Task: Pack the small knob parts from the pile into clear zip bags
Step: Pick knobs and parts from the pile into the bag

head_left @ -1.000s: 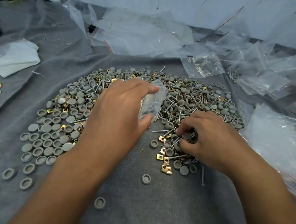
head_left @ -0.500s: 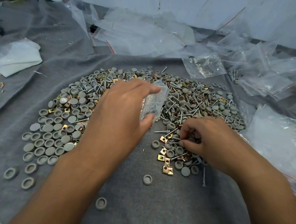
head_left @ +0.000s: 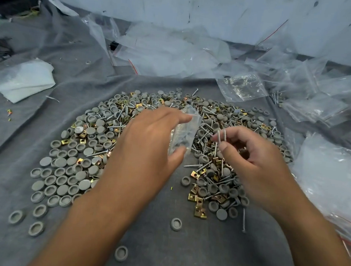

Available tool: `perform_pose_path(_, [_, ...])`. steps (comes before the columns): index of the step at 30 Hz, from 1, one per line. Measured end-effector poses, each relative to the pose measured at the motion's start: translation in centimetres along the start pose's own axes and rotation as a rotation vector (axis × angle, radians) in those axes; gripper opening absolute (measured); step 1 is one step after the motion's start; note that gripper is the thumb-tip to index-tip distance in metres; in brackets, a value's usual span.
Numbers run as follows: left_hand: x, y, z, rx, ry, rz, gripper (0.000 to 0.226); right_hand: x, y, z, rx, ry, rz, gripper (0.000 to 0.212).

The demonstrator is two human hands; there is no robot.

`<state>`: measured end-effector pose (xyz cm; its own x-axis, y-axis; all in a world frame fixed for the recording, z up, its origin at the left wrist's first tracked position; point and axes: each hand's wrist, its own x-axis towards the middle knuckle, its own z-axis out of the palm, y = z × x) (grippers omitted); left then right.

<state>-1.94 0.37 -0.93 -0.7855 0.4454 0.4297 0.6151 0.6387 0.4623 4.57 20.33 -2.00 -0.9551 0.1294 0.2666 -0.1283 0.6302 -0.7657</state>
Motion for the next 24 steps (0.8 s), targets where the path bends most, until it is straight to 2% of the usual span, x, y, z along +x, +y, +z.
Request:
perform_pose_path(3, [0.0,0.2,0.2,-0.020,-0.011,0.012,0.056,0.0,-1.8,1.5,0.215,0.076,-0.083,0.006])
perform_pose_path(5, [0.0,0.2,0.3,-0.039,-0.020,0.015,0.056,0.1,-2.6,2.8,0.247,0.097,-0.126,0.003])
perform_pose_path(10, [0.0,0.3,0.5,-0.053,-0.023,0.025,0.050,0.4,-2.7,4.1,-0.121,0.205,-0.248,0.011])
perform_pose_path(15, [-0.1,0.2,0.5,-0.056,-0.026,0.022,0.057,0.2,-2.6,3.5,-0.015,0.378,-0.250,0.011])
perform_pose_path(17, [-0.1,0.2,0.5,-0.061,-0.019,0.024,0.055,0.3,-2.7,3.5,-0.081,0.379,-0.303,0.012])
perform_pose_path(19, [0.0,0.2,0.5,-0.067,-0.009,0.024,0.050,0.4,-2.7,3.7,-0.156,0.311,-0.301,0.016])
perform_pose_path(21, [0.0,0.1,0.4,-0.057,-0.004,0.018,0.051,0.6,-2.6,3.3,-0.083,0.284,-0.241,0.018])
perform_pose_path(24, [-0.1,-0.3,0.3,-0.027,0.010,0.008,0.054,0.8,-1.9,1.8,0.065,0.289,-0.143,0.004])
